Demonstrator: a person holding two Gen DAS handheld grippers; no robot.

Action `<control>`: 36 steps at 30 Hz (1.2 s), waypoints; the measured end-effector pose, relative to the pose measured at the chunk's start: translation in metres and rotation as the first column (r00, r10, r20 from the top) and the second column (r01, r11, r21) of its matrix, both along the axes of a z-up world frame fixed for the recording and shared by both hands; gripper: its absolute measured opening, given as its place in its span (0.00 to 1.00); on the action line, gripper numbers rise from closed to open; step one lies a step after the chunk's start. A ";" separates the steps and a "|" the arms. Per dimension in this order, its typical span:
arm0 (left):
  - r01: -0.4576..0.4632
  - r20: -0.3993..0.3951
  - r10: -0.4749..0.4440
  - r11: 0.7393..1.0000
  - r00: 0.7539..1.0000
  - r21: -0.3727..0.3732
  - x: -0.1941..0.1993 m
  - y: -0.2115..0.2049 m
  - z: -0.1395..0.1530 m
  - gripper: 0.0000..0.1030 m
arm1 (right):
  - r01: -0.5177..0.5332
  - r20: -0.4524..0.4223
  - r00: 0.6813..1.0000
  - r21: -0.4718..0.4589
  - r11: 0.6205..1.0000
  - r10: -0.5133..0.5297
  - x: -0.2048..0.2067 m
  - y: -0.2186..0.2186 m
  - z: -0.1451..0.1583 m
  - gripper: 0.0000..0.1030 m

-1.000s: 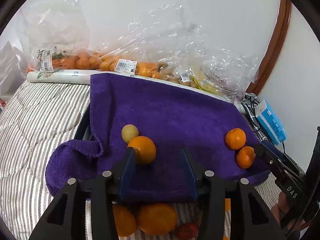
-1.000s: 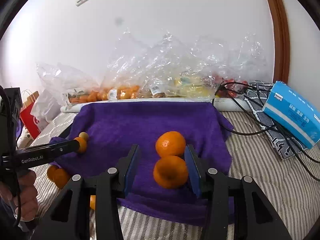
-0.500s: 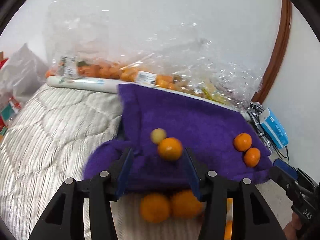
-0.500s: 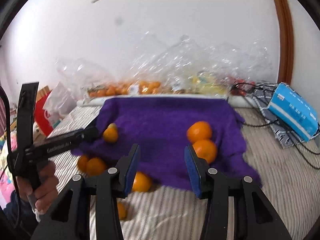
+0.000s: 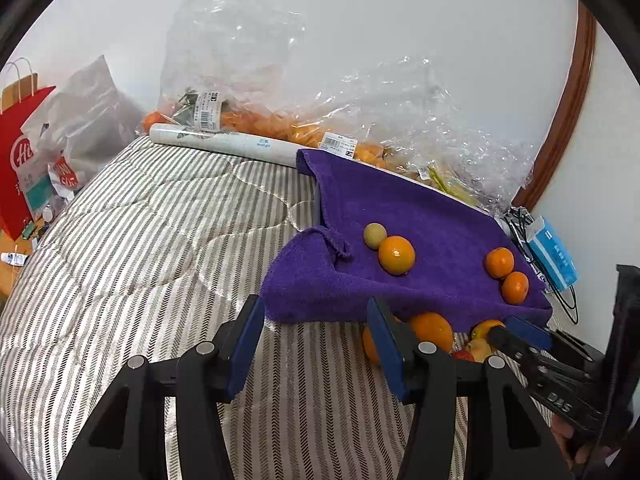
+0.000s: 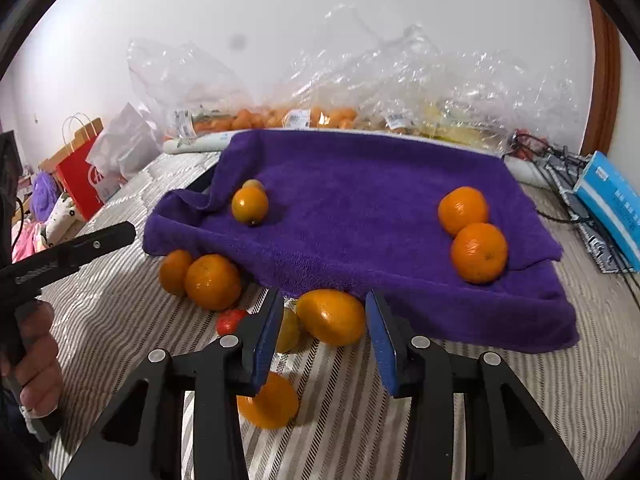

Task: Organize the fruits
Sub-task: 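Withdraw both grippers from the towel back toward the fruit cluster, then grasp an orange with the right gripper while the left gripper grasps another orange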

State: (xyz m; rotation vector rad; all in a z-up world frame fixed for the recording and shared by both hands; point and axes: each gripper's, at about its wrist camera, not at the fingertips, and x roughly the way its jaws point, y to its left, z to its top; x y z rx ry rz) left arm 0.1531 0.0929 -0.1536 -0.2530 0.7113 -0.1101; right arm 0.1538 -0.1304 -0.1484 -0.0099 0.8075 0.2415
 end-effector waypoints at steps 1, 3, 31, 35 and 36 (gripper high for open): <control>0.006 0.003 -0.006 1.000 1.000 0.006 -0.001 -0.002 0.000 0.50 | 0.003 -0.006 1.000 -0.007 1.000 -0.003 0.002 0.001 -0.002 0.39; 0.014 0.013 -0.014 1.000 1.000 0.020 -0.003 -0.005 0.002 0.50 | 0.000 -0.011 1.000 -0.003 1.000 0.000 0.004 0.000 -0.003 0.37; 0.029 -0.016 -0.028 0.998 0.999 0.055 0.005 -0.011 -0.007 0.50 | -0.079 -0.139 0.986 0.092 0.993 0.092 0.015 -0.024 -0.003 0.39; 0.032 -0.019 -0.031 0.997 0.999 0.073 0.007 -0.013 -0.008 0.50 | -0.076 -0.165 0.982 0.131 0.989 0.097 0.023 -0.025 -0.006 0.39; 0.033 -0.020 -0.032 0.997 0.999 0.077 0.007 -0.014 -0.008 0.50 | -0.073 -0.175 0.980 0.148 0.986 0.099 0.025 -0.025 -0.007 0.40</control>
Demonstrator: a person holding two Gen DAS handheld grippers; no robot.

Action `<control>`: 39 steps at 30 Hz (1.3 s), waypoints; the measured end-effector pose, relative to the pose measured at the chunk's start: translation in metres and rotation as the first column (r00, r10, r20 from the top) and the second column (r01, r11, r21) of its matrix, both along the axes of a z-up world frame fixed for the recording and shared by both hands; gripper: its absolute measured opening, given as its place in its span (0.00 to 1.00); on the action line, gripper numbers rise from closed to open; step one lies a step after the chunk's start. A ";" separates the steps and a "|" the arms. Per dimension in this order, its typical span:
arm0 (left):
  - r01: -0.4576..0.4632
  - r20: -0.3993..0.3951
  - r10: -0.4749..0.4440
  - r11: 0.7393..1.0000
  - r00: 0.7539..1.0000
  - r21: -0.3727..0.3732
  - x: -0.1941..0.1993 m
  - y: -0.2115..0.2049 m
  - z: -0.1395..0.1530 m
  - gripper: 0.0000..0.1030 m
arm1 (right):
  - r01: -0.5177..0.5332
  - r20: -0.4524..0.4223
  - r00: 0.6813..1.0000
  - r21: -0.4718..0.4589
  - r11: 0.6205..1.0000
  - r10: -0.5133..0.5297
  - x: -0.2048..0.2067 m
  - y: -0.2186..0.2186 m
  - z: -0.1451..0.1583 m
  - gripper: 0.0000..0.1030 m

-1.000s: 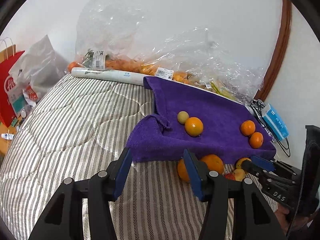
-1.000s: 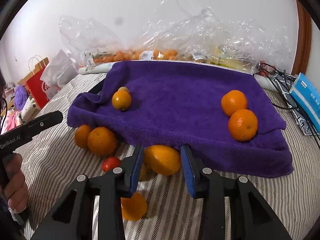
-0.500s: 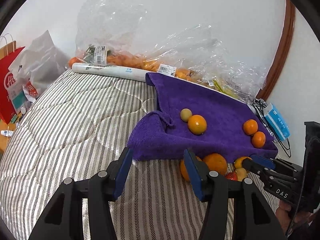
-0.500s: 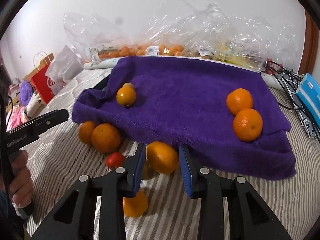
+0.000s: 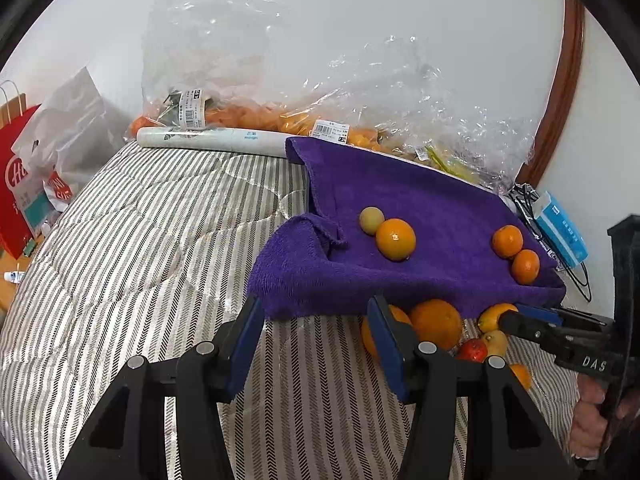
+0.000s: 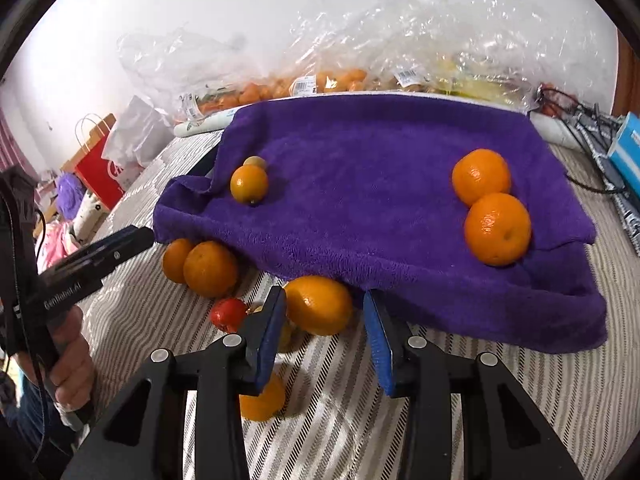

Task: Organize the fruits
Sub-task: 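Grasp an orange with the right gripper while the left gripper grasps another orange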

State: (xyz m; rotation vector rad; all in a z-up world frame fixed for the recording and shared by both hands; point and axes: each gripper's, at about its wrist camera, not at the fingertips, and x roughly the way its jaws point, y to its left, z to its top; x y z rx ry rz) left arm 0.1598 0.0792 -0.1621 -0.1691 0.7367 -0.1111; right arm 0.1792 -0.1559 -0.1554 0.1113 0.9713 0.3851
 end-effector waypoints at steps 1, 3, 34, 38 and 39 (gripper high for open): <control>0.000 -0.002 0.000 1.000 1.000 0.002 0.001 0.000 0.000 0.50 | -0.003 -0.014 1.000 0.023 1.000 0.003 0.002 -0.001 -0.002 0.42; 0.002 -0.004 -0.002 1.000 1.000 0.004 0.001 0.000 -0.001 0.50 | -0.004 -0.047 0.999 0.079 0.997 0.008 0.008 -0.004 -0.005 0.43; 0.133 -0.092 -0.132 0.991 0.987 0.005 0.009 -0.029 -0.012 0.41 | 0.137 0.147 0.981 -0.084 0.987 -0.123 -0.053 -0.046 0.002 0.32; 0.108 -0.138 -0.101 0.993 0.985 0.042 0.017 -0.037 -0.017 0.37 | 0.142 0.142 0.981 -0.057 0.988 -0.133 -0.053 -0.049 0.002 0.32; 0.098 -0.135 -0.091 0.994 0.987 0.047 0.017 -0.039 -0.017 0.37 | 0.139 0.143 0.981 -0.044 0.989 -0.132 -0.054 -0.050 0.002 0.32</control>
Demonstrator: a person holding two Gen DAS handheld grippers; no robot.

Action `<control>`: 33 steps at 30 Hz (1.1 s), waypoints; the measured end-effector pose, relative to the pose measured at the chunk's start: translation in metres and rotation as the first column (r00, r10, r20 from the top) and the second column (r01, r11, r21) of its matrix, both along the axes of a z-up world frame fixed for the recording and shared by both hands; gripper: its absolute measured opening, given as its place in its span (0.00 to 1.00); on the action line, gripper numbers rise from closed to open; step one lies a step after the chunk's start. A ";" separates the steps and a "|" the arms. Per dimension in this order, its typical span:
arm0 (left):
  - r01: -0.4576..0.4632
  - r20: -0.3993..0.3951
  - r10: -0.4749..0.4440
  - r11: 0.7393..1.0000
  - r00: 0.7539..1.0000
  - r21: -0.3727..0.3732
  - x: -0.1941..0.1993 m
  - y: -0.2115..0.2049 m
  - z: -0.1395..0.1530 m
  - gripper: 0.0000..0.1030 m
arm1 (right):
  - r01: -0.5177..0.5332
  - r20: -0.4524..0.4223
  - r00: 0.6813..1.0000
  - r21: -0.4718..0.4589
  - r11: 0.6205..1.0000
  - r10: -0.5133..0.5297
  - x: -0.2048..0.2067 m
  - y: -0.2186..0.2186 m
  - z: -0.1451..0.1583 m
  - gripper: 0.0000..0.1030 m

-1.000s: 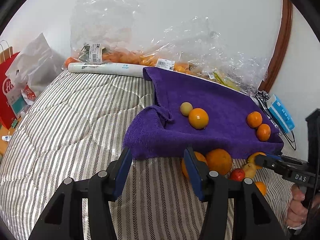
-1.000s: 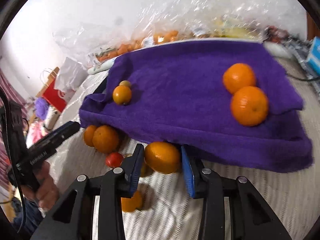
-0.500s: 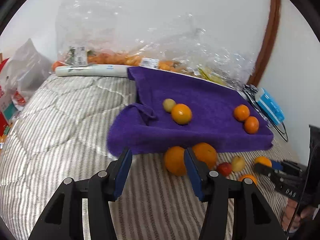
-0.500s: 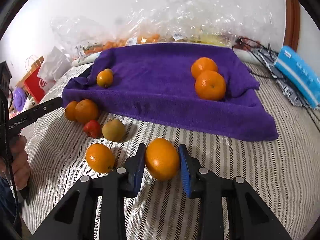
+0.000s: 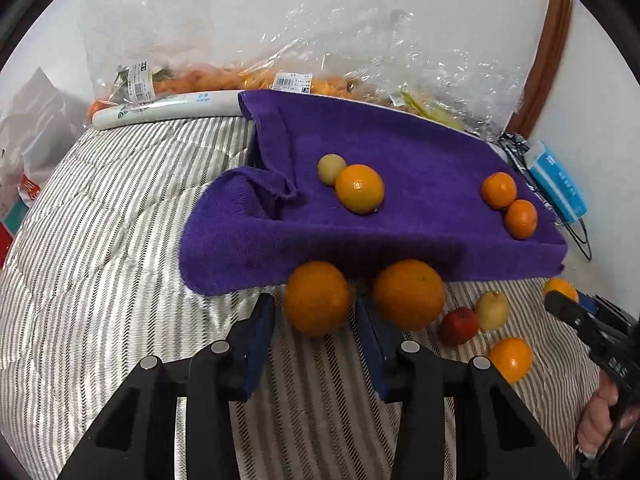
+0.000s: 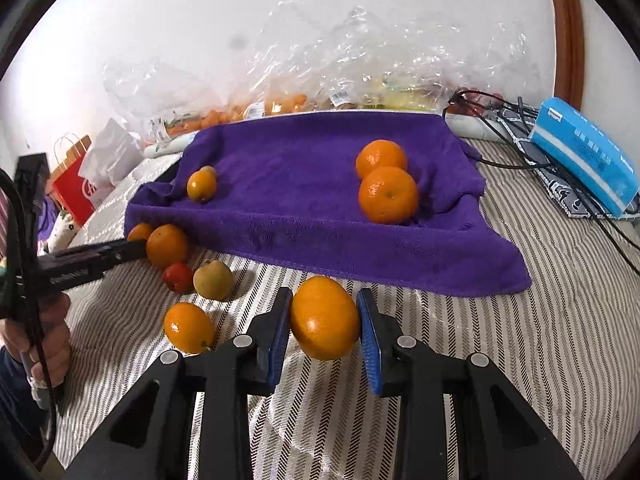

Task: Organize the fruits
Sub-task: 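Grasp an orange with the right gripper while the left gripper grasps another orange, then lift and carry both held oranges over the purple towel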

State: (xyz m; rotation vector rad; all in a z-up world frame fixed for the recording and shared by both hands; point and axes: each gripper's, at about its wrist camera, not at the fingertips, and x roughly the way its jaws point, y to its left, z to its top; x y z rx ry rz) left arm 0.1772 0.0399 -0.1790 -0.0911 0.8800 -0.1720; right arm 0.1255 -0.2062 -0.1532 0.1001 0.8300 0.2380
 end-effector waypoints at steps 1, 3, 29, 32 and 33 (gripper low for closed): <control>-0.007 0.003 0.007 1.000 1.000 0.003 0.001 -0.003 0.000 0.37 | 0.002 0.000 1.000 0.004 1.000 -0.002 -0.001 -0.001 0.000 0.32; -0.026 0.004 0.026 1.000 1.000 0.012 0.002 -0.007 -0.001 0.30 | 0.012 0.000 1.000 0.000 1.000 -0.012 -0.001 -0.001 0.000 0.32; -0.011 0.225 0.031 0.996 0.974 -0.090 -0.030 0.001 0.029 0.29 | -0.009 0.160 0.987 -0.068 0.998 0.019 -0.026 0.010 0.020 0.32; -0.009 0.223 0.020 0.999 0.975 -0.051 -0.028 -0.004 0.030 0.29 | -0.010 0.175 0.984 -0.045 0.999 0.018 -0.028 0.009 0.022 0.32; -0.008 0.228 0.017 0.999 0.974 -0.040 -0.028 -0.005 0.032 0.29 | -0.002 0.191 0.982 -0.042 0.999 0.010 -0.029 0.008 0.024 0.32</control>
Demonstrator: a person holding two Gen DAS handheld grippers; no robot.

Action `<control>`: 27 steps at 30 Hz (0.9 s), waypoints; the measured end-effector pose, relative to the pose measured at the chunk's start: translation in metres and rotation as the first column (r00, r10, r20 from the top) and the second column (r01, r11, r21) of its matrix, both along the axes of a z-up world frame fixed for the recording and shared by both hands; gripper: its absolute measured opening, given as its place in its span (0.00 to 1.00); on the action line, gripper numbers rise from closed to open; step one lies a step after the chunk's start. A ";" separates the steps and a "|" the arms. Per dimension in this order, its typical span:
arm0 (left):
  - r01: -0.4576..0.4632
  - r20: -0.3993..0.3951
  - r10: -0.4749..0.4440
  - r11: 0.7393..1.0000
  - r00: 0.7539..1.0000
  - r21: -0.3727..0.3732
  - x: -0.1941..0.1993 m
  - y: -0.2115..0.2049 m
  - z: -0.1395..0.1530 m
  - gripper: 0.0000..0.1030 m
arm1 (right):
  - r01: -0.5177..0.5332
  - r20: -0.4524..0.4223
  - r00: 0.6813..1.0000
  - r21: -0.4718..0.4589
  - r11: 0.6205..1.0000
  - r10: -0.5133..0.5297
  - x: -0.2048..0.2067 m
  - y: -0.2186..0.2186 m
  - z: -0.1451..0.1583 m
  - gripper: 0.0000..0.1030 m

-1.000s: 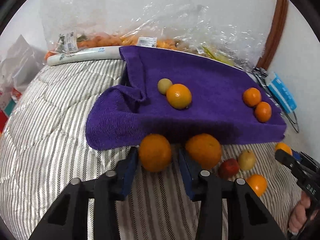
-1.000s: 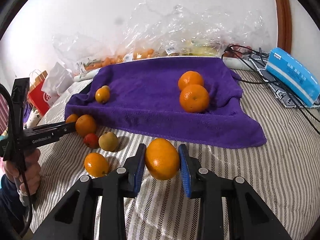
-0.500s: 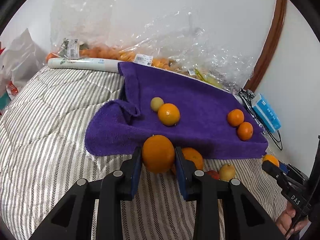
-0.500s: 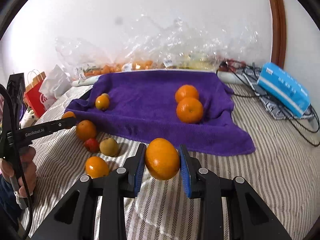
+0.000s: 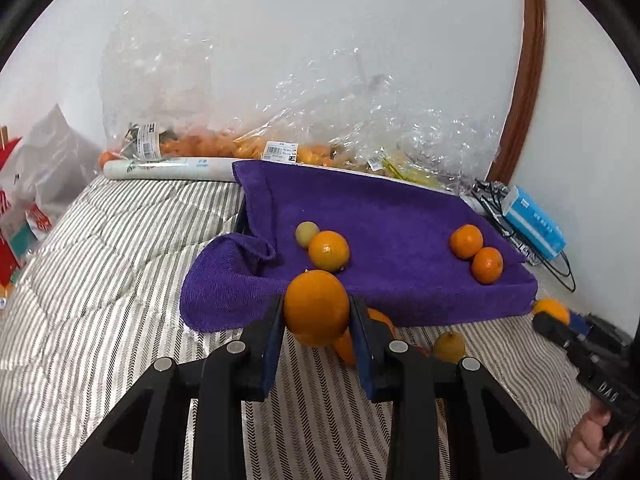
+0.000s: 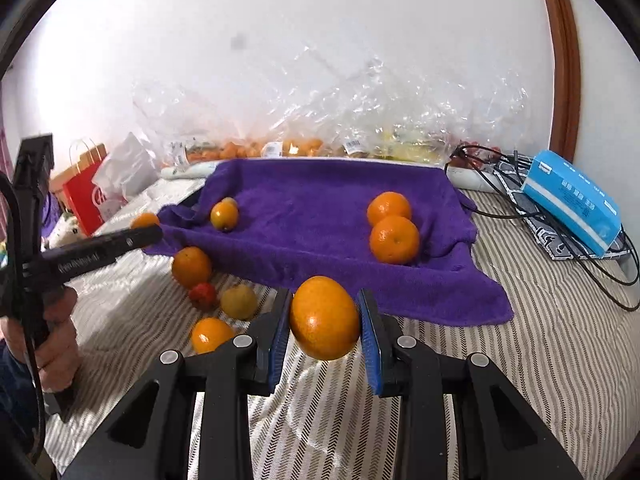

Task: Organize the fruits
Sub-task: 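Lift and carry both held oranges over the purple towel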

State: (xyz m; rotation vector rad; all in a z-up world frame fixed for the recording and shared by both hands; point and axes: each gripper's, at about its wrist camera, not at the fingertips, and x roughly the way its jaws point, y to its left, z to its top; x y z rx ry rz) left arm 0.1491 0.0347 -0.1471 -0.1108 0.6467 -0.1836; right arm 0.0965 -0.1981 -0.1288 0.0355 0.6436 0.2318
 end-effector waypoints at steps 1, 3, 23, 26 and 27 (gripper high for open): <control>-0.002 0.006 0.002 1.000 1.000 0.003 0.000 0.000 0.002 0.29 | 0.010 0.019 1.000 -0.011 1.000 -0.010 -0.001 0.001 0.003 0.32; -0.003 0.016 0.004 1.000 1.000 -0.004 0.000 0.001 0.009 0.29 | 0.018 0.039 0.999 -0.041 0.999 -0.016 0.000 0.003 0.011 0.32; -0.088 0.019 0.087 0.994 0.996 0.062 0.067 0.013 0.007 0.29 | -0.009 0.002 1.000 0.020 1.000 0.009 0.104 0.014 0.024 0.32; -0.066 -0.001 0.066 0.997 0.998 0.049 0.069 0.010 0.005 0.29 | 0.002 0.001 1.000 0.009 1.000 -0.002 0.104 0.008 0.015 0.32; -0.063 0.005 0.063 0.997 0.998 0.039 0.067 0.008 0.004 0.29 | 0.013 -0.016 1.000 0.018 1.000 -0.012 0.107 0.004 0.012 0.32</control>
